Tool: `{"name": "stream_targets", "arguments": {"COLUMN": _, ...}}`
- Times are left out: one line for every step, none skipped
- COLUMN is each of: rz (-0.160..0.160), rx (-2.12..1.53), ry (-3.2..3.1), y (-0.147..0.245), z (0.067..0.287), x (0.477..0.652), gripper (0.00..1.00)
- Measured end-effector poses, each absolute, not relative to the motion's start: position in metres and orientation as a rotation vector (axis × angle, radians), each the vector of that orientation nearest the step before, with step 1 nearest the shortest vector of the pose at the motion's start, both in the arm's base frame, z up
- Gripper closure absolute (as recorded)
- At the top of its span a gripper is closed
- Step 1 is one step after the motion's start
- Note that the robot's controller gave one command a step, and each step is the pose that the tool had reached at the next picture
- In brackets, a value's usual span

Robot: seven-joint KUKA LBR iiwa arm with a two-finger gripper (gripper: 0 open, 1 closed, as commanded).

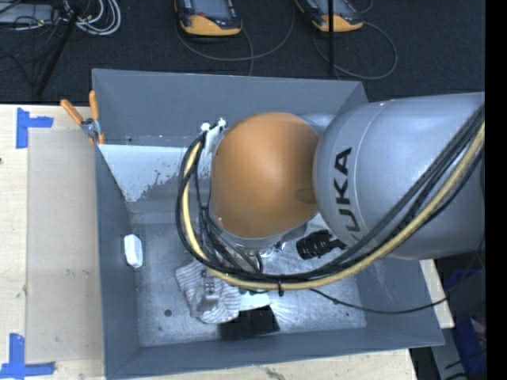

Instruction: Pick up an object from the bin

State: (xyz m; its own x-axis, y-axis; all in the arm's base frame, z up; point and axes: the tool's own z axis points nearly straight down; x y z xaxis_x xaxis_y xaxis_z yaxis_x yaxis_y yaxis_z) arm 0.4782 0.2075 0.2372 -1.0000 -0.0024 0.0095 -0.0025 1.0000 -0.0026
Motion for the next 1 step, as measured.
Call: {"name": "stream_targets", "arguments": {"rz": 0.001, "rx": -0.002, "ry": -3.14, "y": 0.2065, "z": 0.2411, "x": 0.4801, "gripper": 0.0}}
